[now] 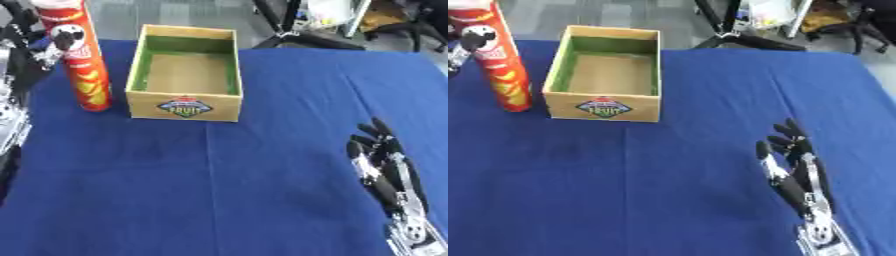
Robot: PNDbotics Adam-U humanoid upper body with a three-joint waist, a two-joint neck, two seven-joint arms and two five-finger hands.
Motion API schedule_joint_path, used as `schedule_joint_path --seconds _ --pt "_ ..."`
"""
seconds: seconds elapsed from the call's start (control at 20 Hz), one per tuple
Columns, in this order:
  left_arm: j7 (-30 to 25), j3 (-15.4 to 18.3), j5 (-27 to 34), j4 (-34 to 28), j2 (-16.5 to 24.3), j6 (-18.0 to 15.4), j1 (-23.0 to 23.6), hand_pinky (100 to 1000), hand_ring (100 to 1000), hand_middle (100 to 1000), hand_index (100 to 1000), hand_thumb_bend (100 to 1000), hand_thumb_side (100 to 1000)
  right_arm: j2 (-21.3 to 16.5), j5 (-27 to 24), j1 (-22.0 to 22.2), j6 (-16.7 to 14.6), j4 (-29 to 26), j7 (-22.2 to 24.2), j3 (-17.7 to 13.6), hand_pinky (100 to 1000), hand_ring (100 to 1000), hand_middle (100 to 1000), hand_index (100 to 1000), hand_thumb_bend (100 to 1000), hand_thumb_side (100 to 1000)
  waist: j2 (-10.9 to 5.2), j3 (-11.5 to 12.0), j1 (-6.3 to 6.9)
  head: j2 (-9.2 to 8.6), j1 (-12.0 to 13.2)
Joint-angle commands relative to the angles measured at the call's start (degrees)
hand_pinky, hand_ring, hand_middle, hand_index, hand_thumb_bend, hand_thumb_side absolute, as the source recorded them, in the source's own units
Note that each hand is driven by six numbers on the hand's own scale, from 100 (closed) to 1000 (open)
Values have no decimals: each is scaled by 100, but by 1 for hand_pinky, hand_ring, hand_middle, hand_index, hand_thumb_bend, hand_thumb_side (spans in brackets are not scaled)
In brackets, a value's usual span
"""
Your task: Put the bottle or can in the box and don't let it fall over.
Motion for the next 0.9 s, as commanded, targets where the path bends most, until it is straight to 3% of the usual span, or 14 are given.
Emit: schedule_joint_path --seconds 0.05,0.9 --pt "-21 -25 -40 93 165 -35 -214 805 886 904 957 815 546 -66 -47 -48 -7 -78 23 -4 847 816 853 1000 363 522 -76 -18 21 -83 7" --pt "-380 -197 -240 748 160 -49 -618 794 857 868 954 795 560 -56 -84 -56 9 -69 50 19 847 819 852 1000 355 529 -60 -99 -7 -97 35"
